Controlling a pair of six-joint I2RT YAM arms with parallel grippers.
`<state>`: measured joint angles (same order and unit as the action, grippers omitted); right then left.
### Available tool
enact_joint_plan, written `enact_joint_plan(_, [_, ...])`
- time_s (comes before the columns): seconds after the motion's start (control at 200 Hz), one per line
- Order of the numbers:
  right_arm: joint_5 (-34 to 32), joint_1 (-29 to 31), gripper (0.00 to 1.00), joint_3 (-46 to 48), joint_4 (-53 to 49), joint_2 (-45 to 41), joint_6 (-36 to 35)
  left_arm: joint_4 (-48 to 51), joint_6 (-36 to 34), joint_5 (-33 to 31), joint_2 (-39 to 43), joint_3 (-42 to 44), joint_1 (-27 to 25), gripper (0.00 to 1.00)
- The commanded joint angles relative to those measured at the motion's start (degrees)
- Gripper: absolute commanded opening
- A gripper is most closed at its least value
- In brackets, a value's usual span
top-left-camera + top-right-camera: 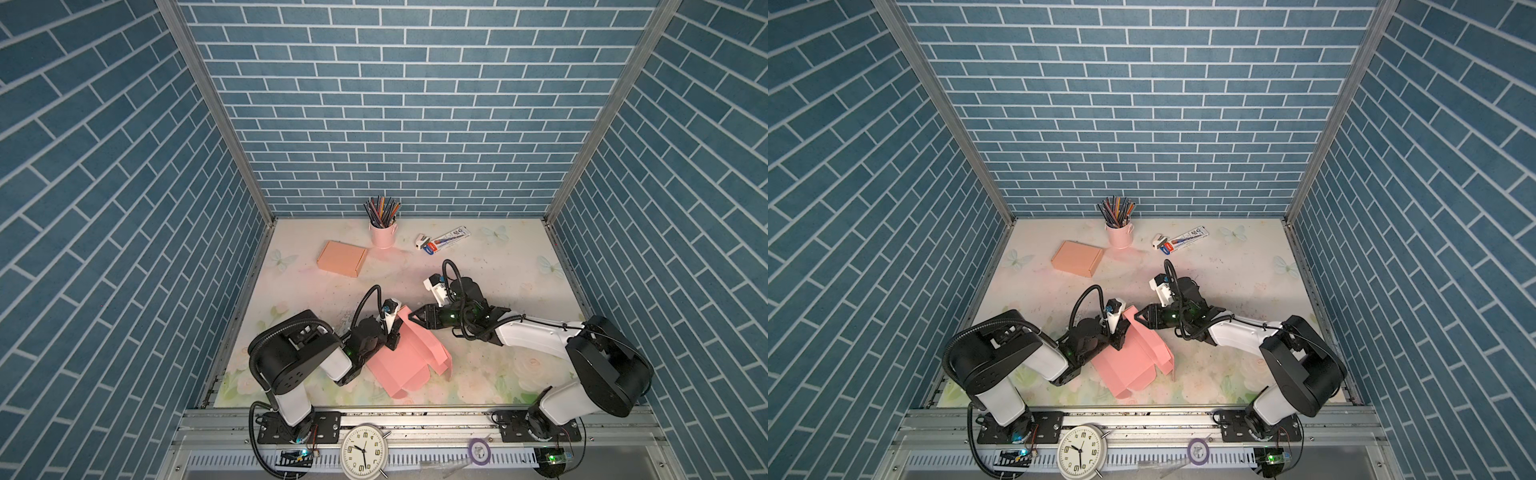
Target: Fold the paper box
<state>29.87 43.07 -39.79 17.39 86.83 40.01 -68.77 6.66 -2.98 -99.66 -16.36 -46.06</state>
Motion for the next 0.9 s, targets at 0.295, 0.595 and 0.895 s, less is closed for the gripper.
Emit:
enact_joint_plan(0.295, [-2.34,0.09,0.40,1.08,-1.39,-0.76,-0.46,-4.06,0.16,-2.08,-4.88,-1.49,-0.51,0.25])
enact_joint_plan(0.595, [-3.42,0.08,0.39,2.68,-1.74,-2.09,0.33,-4.81,0.59,-1.39,-5.12,-2.03,-0.68,0.05])
enact_joint_plan(0.895, [-4.88,0.00,0.39,2.10,-3.19,-3.15,-0.71,-5.22,0.87,-0.62,-4.48,-1.07,-1.00,0.20])
